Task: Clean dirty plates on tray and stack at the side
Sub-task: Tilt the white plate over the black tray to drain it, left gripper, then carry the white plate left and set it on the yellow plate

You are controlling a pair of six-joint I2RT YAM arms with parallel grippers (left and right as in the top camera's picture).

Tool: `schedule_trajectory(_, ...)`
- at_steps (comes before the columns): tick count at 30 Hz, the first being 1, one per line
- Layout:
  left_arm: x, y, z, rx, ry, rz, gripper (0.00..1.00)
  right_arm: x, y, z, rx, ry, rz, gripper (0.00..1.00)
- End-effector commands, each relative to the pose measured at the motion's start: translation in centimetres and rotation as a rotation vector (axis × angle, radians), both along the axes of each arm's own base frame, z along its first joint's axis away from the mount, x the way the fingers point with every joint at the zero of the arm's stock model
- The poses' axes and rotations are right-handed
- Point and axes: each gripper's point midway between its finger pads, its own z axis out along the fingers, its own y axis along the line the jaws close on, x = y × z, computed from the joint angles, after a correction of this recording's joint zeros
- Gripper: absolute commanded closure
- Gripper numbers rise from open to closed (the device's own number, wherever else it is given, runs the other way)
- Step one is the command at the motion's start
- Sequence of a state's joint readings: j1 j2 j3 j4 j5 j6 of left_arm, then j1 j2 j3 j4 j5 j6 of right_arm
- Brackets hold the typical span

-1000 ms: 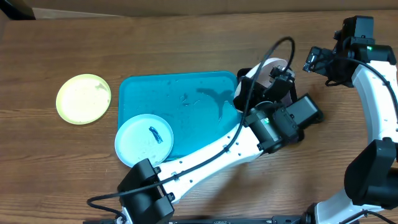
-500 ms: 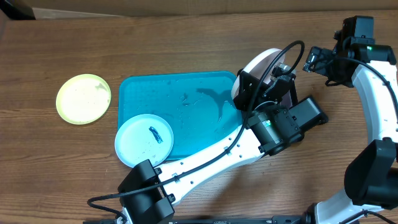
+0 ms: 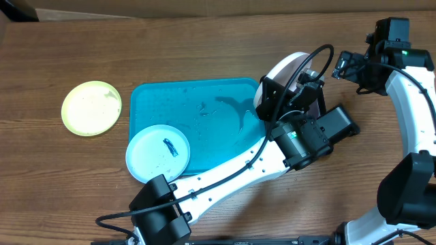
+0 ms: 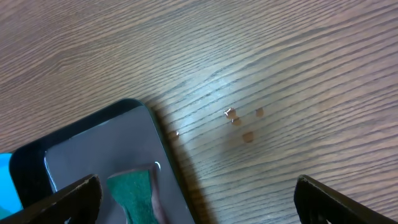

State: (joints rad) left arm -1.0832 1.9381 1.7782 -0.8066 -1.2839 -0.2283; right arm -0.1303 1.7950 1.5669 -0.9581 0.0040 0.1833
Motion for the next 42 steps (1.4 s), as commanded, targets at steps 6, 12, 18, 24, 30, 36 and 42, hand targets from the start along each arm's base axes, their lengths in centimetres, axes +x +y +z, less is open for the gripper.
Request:
schedule_trajectory(6,-0.2,-1.8,-0.6,-0.077,0.077,-0.081,0.96,0.2,0.2,0.9,0.002,-0.027,-0.002,0.00)
schedule_trajectory(12,0.0,-2.4,-1.9,-0.140,0.145,-0.114,0.96,0.2,0.2,0.9,0.002,-0.027,-0.002,0.00)
schedule_trajectory(18,0.3,-1.4,-1.9,-0.105,0.141,-0.087,0.96,0.2,0.2,0.9,0.002,-0.027,-0.002,0.00)
schedule_trajectory(24,0.2,-1.8,-2.9,-0.163,0.190,-0.104,0.96,0.2,0.2,0.9,0.002,-0.027,-0.002,0.00)
schedule_trajectory(30,0.4,-2.3,-6.2,-0.329,0.388,-0.138,0.96,0.2,0.2,0.9,0.002,-0.027,-0.002,0.00)
schedule_trajectory(36,2.7,1.2,-9.8,-0.591,0.644,-0.044,0.96,0.2,0.2,0.9,0.002,-0.027,-0.002,0.00)
schedule_trajectory(42,5.0,6.9,-11.6,-0.843,0.865,0.053,0.96,0.2,0.2,0.9,0.002,-0.027,-0.002,0.00)
